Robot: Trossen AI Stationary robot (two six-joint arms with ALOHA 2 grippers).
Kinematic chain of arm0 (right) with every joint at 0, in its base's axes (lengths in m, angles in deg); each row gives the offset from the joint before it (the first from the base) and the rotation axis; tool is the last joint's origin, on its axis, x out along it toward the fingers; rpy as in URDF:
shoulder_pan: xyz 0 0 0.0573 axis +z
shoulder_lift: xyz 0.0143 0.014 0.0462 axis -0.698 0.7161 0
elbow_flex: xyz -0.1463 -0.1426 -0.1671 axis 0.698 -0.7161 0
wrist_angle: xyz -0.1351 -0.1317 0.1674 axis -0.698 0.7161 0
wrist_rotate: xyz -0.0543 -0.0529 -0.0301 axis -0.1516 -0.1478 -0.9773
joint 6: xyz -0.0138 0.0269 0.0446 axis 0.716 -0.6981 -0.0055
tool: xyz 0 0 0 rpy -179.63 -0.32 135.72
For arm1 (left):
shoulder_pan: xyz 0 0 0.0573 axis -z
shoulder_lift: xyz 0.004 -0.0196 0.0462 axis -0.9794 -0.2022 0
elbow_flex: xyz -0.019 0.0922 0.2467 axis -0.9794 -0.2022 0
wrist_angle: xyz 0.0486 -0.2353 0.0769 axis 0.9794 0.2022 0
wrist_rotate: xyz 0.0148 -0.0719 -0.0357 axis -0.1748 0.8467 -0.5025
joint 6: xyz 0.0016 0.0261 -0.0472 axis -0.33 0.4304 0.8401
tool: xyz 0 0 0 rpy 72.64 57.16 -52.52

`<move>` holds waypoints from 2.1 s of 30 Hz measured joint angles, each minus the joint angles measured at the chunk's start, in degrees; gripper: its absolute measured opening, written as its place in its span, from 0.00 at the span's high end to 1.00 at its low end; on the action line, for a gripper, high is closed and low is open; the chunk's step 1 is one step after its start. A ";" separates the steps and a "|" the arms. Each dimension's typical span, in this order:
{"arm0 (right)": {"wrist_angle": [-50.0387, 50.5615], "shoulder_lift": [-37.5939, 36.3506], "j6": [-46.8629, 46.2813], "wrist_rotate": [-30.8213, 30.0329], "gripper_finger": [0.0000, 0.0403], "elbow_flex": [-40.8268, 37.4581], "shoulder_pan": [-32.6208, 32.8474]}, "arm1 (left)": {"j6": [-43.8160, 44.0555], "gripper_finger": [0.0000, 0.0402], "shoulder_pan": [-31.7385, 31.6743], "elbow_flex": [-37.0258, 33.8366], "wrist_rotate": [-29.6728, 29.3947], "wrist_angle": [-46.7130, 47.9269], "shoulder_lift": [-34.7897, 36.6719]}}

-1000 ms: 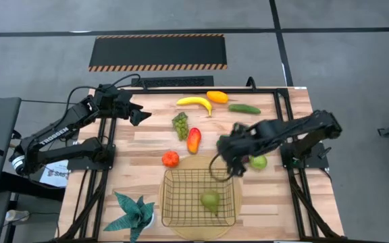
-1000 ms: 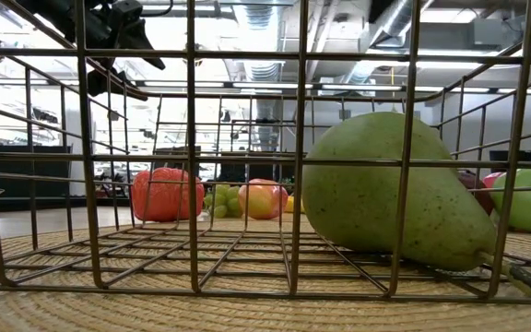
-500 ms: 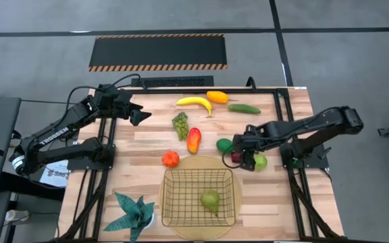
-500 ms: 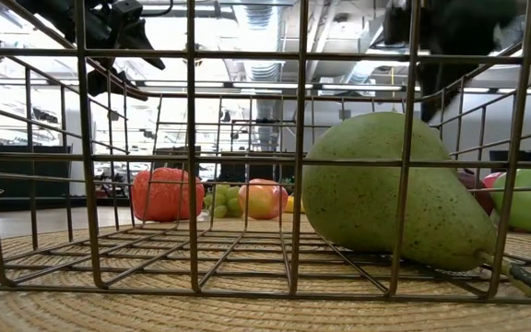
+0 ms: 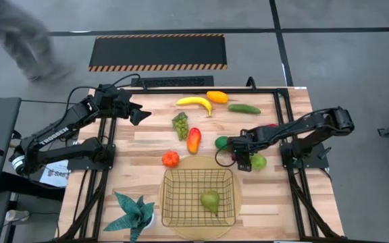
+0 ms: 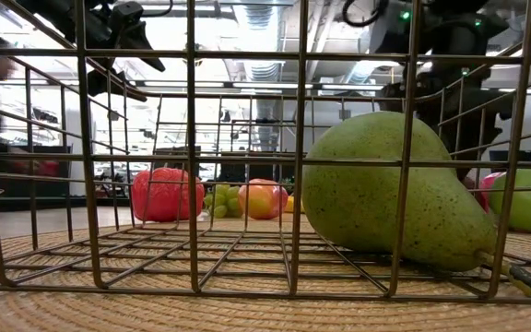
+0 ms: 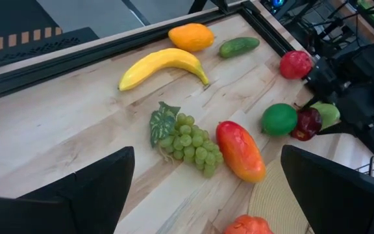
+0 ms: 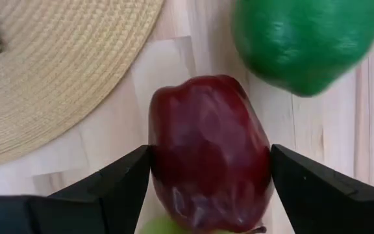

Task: Build produce basket
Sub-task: Put the dark red apple into the wire basket

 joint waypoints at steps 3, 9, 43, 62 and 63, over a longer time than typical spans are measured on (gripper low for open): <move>-1.11 0.58 0.52 0.21 0.21 -0.04 -0.31 | 0.03 0.07 0.00 0.00 0.00 0.04 0.00; -0.94 0.61 -0.47 0.23 0.25 -0.13 -0.29 | 0.04 0.07 0.00 0.00 -0.39 0.08 0.00; -1.80 8.31 -7.27 -0.82 0.31 42.65 12.56 | 0.05 0.07 0.04 0.00 0.99 0.67 0.00; 1.37 28.82 -9.31 -0.96 0.31 48.24 20.76 | -0.82 0.07 0.04 0.00 1.58 2.23 -0.02; 2.57 29.04 -10.53 -1.63 0.31 48.24 20.94 | -0.82 0.07 0.04 0.00 1.57 2.20 -0.02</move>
